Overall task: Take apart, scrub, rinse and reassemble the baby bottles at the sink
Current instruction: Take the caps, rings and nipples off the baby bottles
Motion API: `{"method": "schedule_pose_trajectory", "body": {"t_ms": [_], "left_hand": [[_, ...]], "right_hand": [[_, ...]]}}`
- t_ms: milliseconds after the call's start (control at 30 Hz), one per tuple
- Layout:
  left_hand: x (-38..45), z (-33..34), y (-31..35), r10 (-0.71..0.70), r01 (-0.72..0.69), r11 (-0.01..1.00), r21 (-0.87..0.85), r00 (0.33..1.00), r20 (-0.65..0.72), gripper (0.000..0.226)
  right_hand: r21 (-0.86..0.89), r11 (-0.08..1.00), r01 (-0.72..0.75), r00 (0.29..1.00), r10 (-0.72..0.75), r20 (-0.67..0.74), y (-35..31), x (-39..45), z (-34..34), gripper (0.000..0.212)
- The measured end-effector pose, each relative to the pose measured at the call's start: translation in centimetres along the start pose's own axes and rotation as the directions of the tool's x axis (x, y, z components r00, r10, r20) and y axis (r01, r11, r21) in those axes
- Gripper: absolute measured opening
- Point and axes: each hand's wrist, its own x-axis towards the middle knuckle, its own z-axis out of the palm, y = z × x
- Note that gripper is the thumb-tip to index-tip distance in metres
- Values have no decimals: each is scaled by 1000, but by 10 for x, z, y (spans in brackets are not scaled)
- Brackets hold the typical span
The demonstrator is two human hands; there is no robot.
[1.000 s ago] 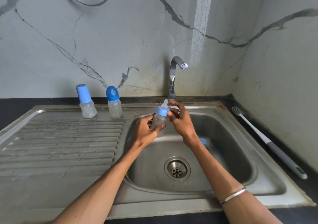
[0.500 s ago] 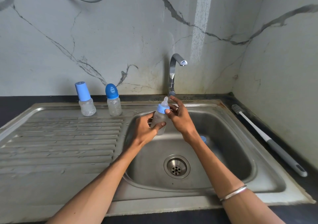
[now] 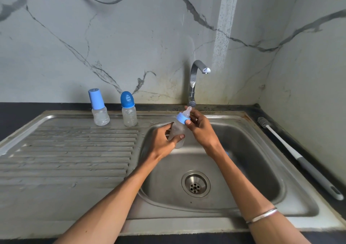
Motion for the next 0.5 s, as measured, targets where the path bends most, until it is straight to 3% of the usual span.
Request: {"method": "schedule_pose_trajectory", "body": {"t_ms": [133, 267, 500], "left_hand": [[0, -1, 0, 18, -19, 999, 34, 1000, 16, 37], [-3, 0, 2, 33, -38, 996, 80, 998, 60, 44], [1, 1, -6, -39, 36, 996, 77, 999, 31, 52]], "right_hand": [[-26, 1000, -3, 1000, 3, 0, -3, -3, 2, 36], [-61, 998, -8, 997, 3, -81, 3, -2, 2, 40], [51, 999, 6, 991, 1, -134, -5, -2, -4, 39]]}}
